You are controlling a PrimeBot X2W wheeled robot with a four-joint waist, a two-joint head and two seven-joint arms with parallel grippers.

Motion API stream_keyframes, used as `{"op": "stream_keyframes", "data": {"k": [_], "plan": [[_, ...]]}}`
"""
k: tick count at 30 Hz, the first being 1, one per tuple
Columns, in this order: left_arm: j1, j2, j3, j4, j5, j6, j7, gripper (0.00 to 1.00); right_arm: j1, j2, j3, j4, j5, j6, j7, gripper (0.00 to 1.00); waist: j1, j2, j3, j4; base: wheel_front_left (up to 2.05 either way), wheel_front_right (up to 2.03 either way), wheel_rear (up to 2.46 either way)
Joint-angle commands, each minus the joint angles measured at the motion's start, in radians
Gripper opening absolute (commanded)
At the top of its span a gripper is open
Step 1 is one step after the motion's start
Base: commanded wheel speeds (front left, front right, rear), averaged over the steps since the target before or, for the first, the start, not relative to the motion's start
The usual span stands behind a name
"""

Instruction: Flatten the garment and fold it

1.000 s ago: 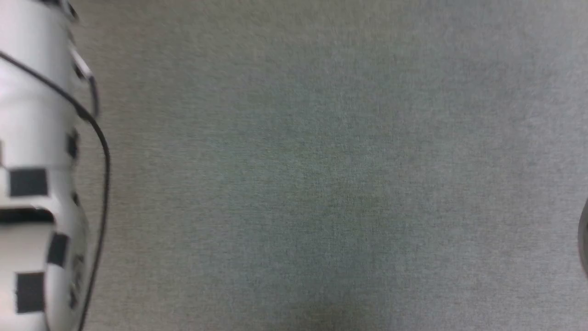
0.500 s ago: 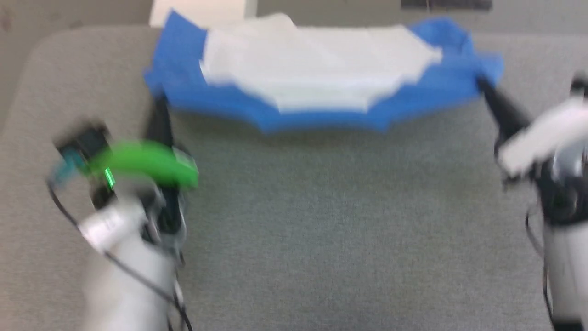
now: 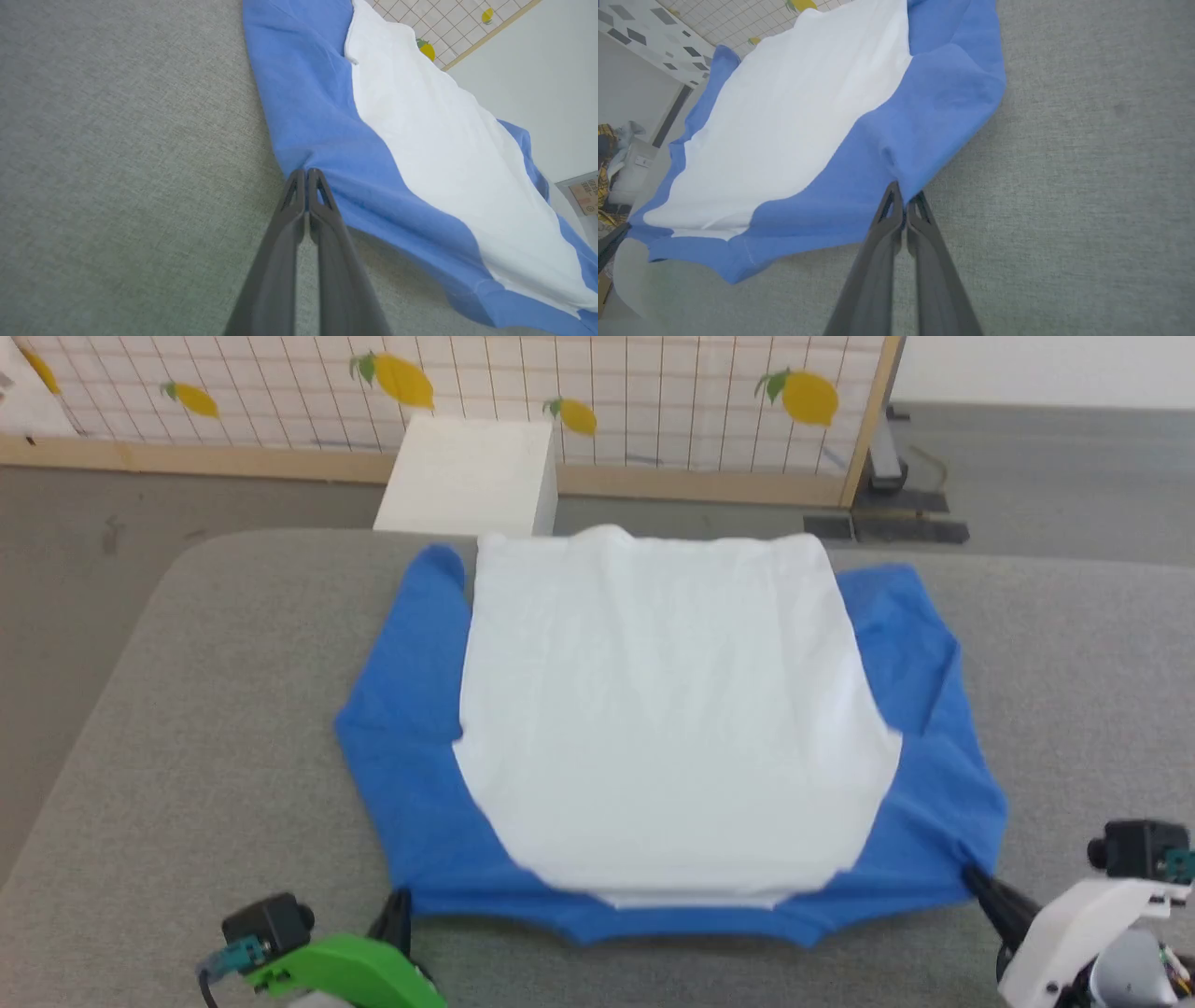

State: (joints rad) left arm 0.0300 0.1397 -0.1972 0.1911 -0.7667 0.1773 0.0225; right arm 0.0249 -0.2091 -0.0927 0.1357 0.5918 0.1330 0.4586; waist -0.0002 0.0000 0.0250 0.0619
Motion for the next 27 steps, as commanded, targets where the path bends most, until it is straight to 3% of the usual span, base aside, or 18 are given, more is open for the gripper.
{"op": "stream_keyframes", "data": {"k": [1,8,14,19,20,21,22,23,27], "plan": [[0.032,0.031,0.007,-0.01,0.012,0.025,0.016,0.0,0.024,-0.013,-0.015,-0.015,-0.032,-0.002,0.014,0.0,0.0002,0.0,-0.041,0.008,0.0,0.0,0.0],[0.09,0.124,-0.094,-0.028,0.125,0.1,0.162,0.0,0.128,-0.016,0.009,-0.103,-0.156,-0.002,0.168,0.0,0.0002,0.0,-0.056,0.018,0.0,0.0,0.0],[0.112,0.161,-0.148,-0.014,0.176,0.151,0.263,0.0,0.184,-0.032,0.034,-0.162,-0.244,-0.002,0.286,0.0,0.0002,0.0,-0.054,0.016,0.0,0.0,0.0],[0.115,0.159,-0.152,-0.012,0.169,0.172,0.293,0.0,0.207,0.004,0.052,-0.156,-0.274,-0.002,0.343,0.0,0.0002,0.0,-0.038,0.016,0.0,0.0,0.0],[0.111,0.156,-0.151,-0.011,0.168,0.171,0.29,0.2,0.204,0.011,0.05,-0.15,-0.273,-0.002,0.337,0.0,0.0002,0.0,-0.035,0.016,0.0,0.0,0.0],[0.106,0.154,-0.149,-0.011,0.166,0.171,0.287,0.68,0.201,0.014,0.049,-0.144,-0.273,-0.002,0.332,0.0,0.0002,0.0,-0.033,0.016,0.0,0.0,0.0],[0.102,0.153,-0.147,-0.013,0.165,0.171,0.284,1.0,0.197,0.014,0.05,-0.142,-0.274,-0.002,0.328,0.32,0.0002,0.0,-0.031,0.016,0.0,0.0,0.0],[0.099,0.153,-0.143,-0.014,0.162,0.173,0.284,1.0,0.191,0.016,0.047,-0.142,-0.271,-0.002,0.32,1.0,0.0002,0.0,-0.031,0.014,0.0,0.0,0.0],[0.103,0.167,-0.127,-0.05,0.146,0.186,0.311,1.0,0.179,0.009,0.034,-0.16,-0.244,-0.002,0.32,1.0,0.0002,0.0,-0.034,0.008,0.0,0.0,0.0]]}}
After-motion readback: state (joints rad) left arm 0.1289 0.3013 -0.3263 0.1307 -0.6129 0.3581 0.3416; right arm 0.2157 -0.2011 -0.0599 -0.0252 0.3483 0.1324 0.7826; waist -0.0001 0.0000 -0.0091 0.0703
